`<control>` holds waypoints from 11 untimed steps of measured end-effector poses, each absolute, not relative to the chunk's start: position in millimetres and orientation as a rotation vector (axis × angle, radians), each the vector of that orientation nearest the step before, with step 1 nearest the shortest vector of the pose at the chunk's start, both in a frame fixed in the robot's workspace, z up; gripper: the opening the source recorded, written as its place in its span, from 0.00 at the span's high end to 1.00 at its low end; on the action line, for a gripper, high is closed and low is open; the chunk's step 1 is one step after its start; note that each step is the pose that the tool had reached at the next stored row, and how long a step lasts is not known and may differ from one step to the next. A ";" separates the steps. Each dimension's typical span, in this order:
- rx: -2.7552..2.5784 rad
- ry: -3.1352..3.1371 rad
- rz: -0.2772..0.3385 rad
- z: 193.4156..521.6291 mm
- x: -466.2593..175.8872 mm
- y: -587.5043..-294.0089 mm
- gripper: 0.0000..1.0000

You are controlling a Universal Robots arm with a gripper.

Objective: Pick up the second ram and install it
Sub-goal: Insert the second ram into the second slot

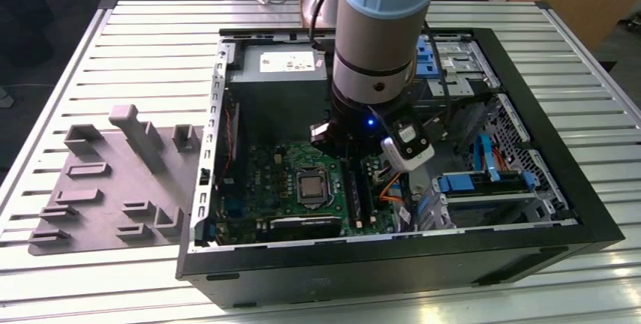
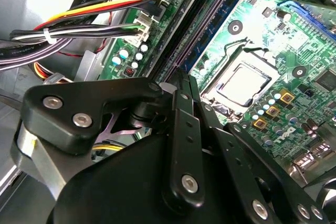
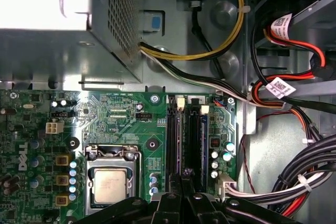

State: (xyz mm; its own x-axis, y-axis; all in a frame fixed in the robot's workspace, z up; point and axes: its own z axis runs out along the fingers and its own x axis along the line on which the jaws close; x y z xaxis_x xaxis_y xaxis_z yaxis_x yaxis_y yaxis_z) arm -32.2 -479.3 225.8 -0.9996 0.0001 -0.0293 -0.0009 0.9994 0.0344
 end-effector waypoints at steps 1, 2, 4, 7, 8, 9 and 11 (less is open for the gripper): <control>-0.001 3.112 0.054 225.7 -32.2 -479.3 0.88; -0.001 3.112 0.054 225.6 -32.2 -479.3 0.88; 0.000 3.112 0.054 225.1 -32.2 -479.3 0.88; 0.001 3.112 0.054 224.9 -32.3 -479.3 0.88; 0.001 3.112 0.054 224.9 -32.2 -479.4 0.88; 0.001 3.112 0.054 224.9 -32.3 -479.5 0.88; 0.001 3.112 0.054 224.9 -32.3 -479.6 0.88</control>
